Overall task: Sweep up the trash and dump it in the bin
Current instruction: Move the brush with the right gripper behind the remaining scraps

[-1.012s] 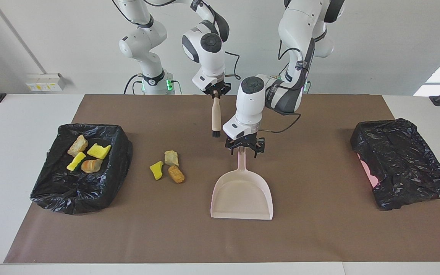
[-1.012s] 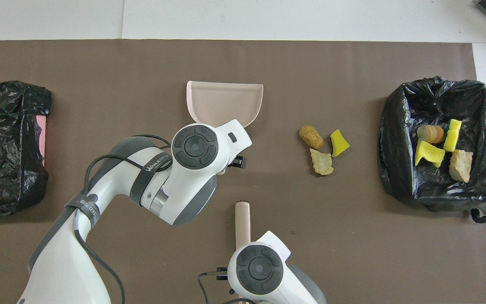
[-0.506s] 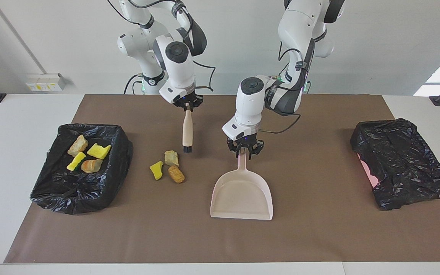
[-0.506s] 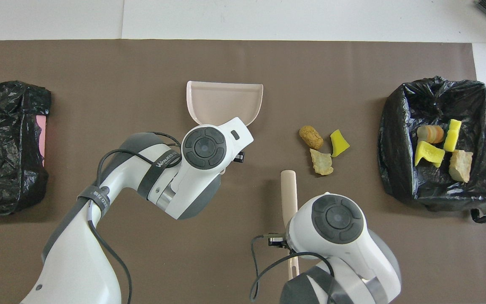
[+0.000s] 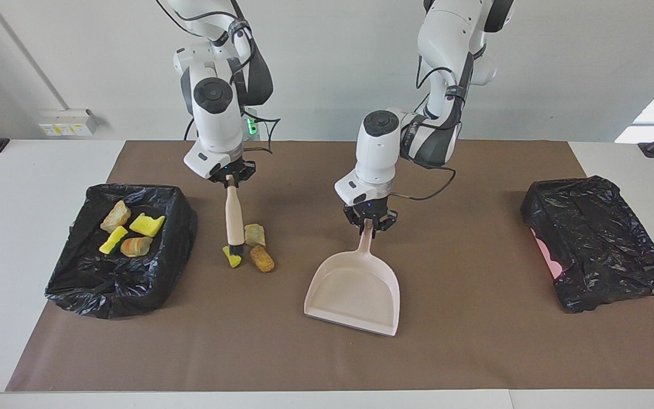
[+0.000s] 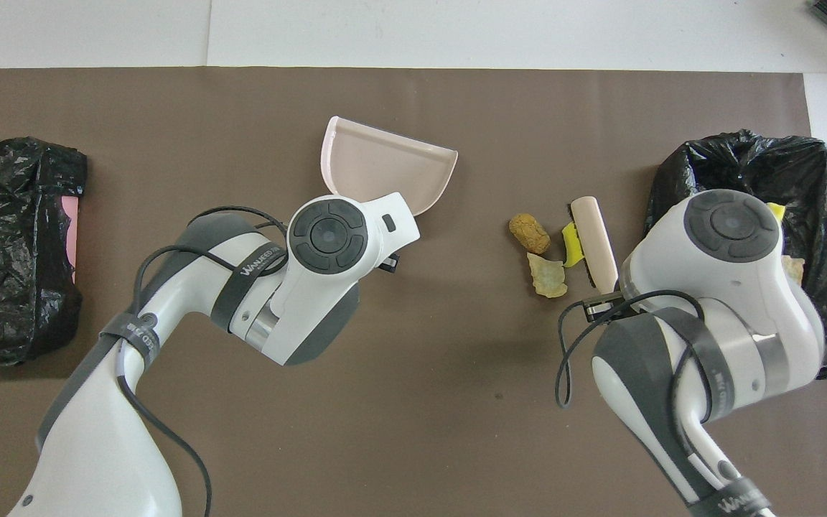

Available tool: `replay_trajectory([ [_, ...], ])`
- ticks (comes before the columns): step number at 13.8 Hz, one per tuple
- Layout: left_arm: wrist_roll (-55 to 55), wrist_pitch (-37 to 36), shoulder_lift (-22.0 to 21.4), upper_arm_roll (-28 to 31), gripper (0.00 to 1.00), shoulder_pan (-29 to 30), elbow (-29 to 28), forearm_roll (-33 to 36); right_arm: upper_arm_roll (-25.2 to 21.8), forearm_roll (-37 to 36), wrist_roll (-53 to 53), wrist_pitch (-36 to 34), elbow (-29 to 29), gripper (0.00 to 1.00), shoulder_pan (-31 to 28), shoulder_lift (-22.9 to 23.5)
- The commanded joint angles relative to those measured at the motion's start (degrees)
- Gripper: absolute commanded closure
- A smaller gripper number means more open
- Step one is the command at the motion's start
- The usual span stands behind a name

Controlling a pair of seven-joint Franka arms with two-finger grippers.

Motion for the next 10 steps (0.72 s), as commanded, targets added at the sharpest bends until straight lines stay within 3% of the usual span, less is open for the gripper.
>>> replay_trajectory([
  [1, 13.36, -4.34, -2.62, -0.11, 0.97, 1.35, -0.46, 0.8, 0.81, -4.2, -4.33, 1.81, 2.2, 1.0, -3.28, 4.19],
  [8, 48.26, -5.84, -3.75, -0.2, 1.0, 2.32, -2.82, 0.18, 0.63, -6.06, -10.93, 2.87, 1.76, 1.0, -4.16, 4.99],
  [10, 50.06, -5.06, -3.93, -0.2, 1.0, 1.79, -4.4, 0.27, 0.63, -6.06, -11.72, 2.87, 1.41, 1.0, -4.43, 4.9],
])
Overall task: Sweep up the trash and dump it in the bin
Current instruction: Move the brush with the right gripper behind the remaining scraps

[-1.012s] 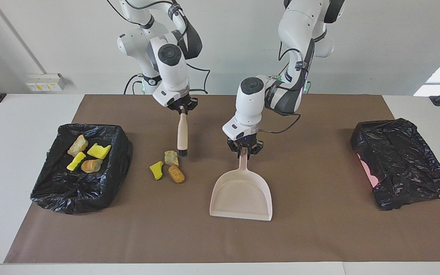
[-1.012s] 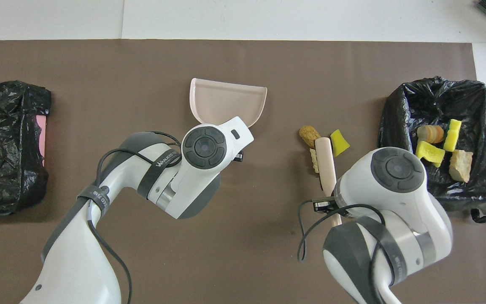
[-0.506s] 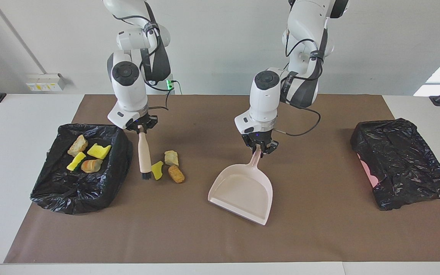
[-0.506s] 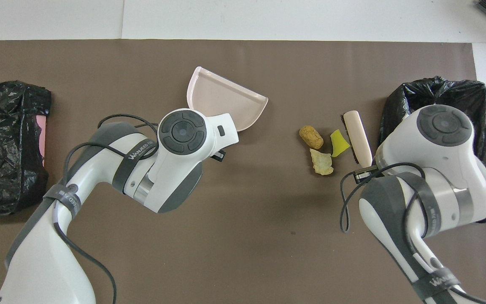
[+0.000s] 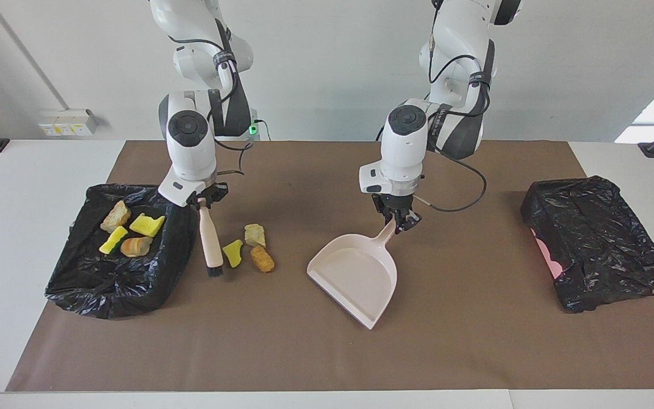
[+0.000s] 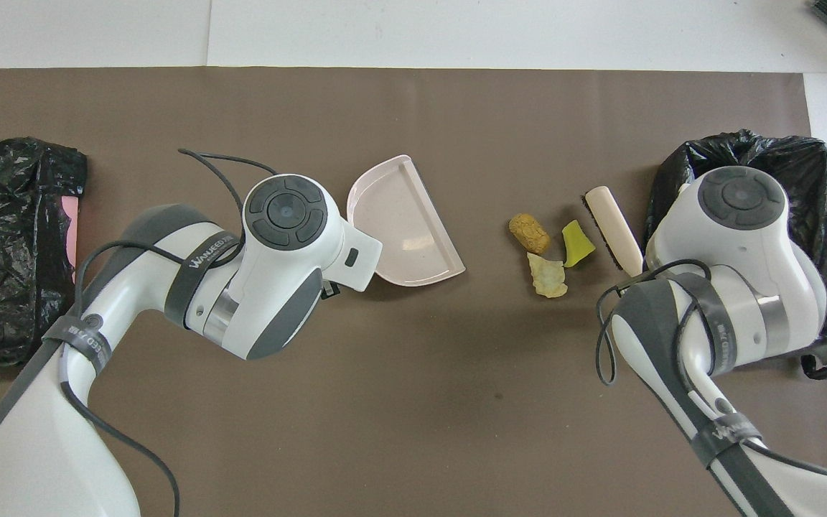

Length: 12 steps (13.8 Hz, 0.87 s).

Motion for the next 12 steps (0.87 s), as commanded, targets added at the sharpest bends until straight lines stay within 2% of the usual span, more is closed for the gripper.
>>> replay_trajectory([
  [1, 3.54, 0.99, -1.94, -0.15, 1.0, -0.63, -3.61, 0.3, 0.45, -1.12, -2.31, -0.08, 0.13, 1.0, -1.07, -0.23],
  [9, 3.63, 3.9, -2.64, -0.15, 1.0, -4.06, -7.21, 2.49, 0.63, 0.02, -3.63, -0.25, -0.31, 1.0, -1.35, -0.49],
  [12, 3.63, 3.81, -2.82, -0.15, 1.0, -4.06, -7.48, 2.67, 1.07, 0.37, 2.7, 0.1, -0.49, 1.0, -1.85, 0.12],
])
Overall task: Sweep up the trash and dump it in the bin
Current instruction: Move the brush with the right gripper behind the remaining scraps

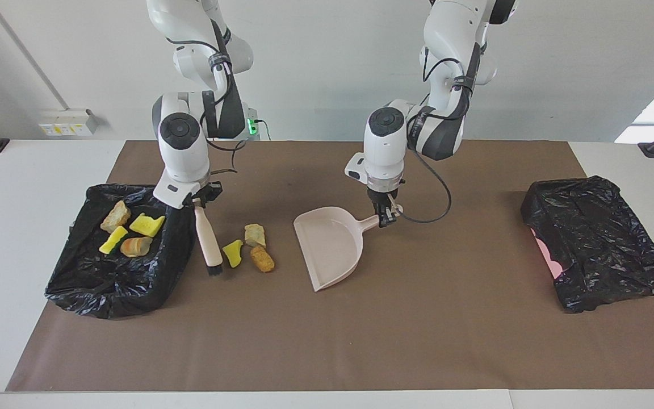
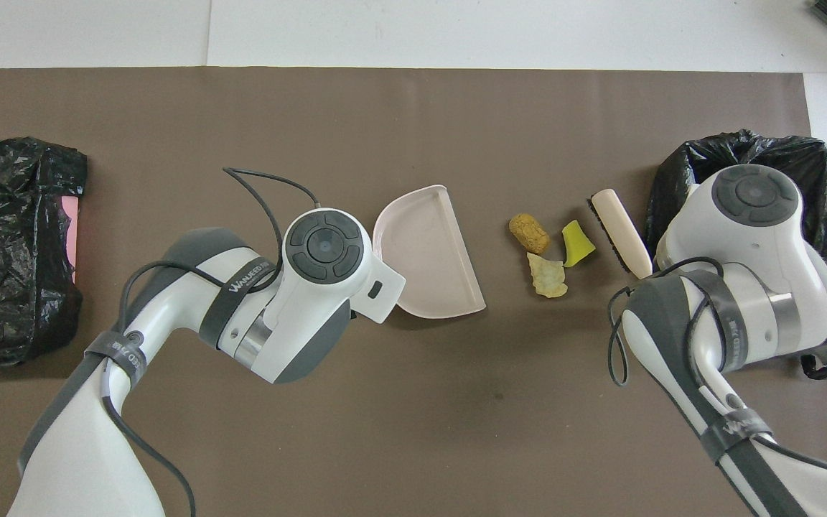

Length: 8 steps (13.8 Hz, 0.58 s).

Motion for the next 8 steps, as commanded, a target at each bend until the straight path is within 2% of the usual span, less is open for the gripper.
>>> replay_trajectory([
  [1, 0.92, 1.08, -2.12, 0.59, 1.0, -0.7, -2.99, 1.36, 0.34, 0.84, 2.53, 0.71, -1.17, 1.0, -2.0, 0.06],
  [4, 0.92, 1.08, -2.03, 0.59, 1.0, -0.61, -2.99, 1.36, 0.43, 5.58, 6.65, 5.01, -6.08, 1.0, -0.61, 0.24],
  [8, 0.84, 0.99, -2.12, 0.59, 1.0, -0.7, -2.99, 1.36, 0.43, 13.65, 10.34, 4.93, -7.76, 1.0, 4.57, 0.24],
])
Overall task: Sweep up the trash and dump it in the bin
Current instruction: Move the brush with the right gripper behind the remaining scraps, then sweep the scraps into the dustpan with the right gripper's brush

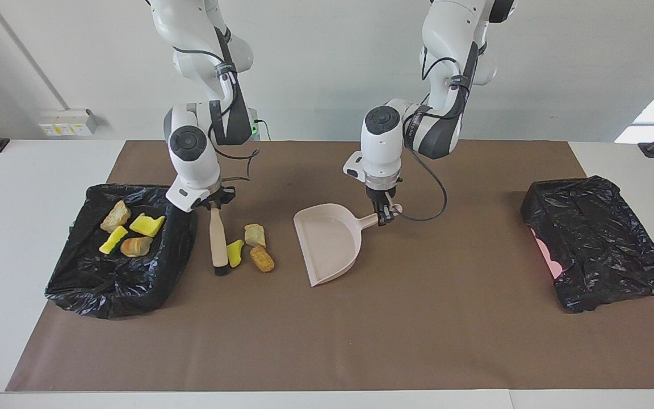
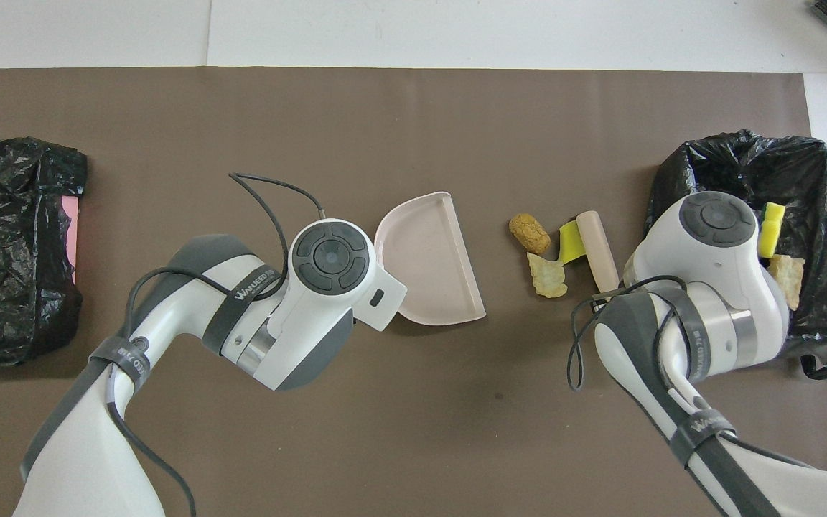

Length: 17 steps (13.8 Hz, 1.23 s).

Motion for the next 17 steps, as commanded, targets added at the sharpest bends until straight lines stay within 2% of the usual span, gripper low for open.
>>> replay_trajectory([
  [1, 0.75, 1.1, -1.97, 0.59, 1.0, -0.7, -2.74, 1.21, 0.25, 6.32, 3.27, 1.86, -1.87, 1.0, 3.5, -0.25],
  [5, 0.75, 1.28, -1.88, 0.59, 1.0, -0.61, -2.83, 1.13, 0.16, 14.77, 9.42, 6.08, -1.7, 1.0, 10.71, 1.77],
  [8, 0.75, 1.54, -1.88, 0.5, 1.0, -0.44, -2.83, 1.13, 0.25, 19.6, 8.91, 6.09, -1.61, 1.0, 12.04, 1.77],
  [11, 0.66, 2.07, -1.88, 0.5, 1.0, -0.17, -2.91, 1.04, 0.25, 30.05, 7.24, 5.74, -0.65, 1.0, 15.37, 1.77],
  [13, 0.48, 2.24, -1.88, 0.41, 1.0, -0.08, -2.91, 1.04, 0.25, 33.05, 7.41, 4.51, 1.19, 1.0, 15.21, 1.95],
  [15, 0.39, 2.59, -1.88, 0.41, 1.0, 0.0, -3.0, 0.95, -0.36, 32.38, 8.81, 0.22, 4.61, 1.0, 15.12, 1.25],
  [16, 0.31, 2.68, -1.88, 0.5, 1.0, 0.0, -2.91, 0.95, -0.98, 29.06, 9.08, -2.24, 5.59, 1.0, 14.07, 0.46],
  [17, 0.31, 2.68, -1.88, 0.41, 1.0, 0.09, -3.0, 0.95, -1.25, 22.76, 8.91, -3.92, 7.86, 1.0, 11.98, 0.02],
])
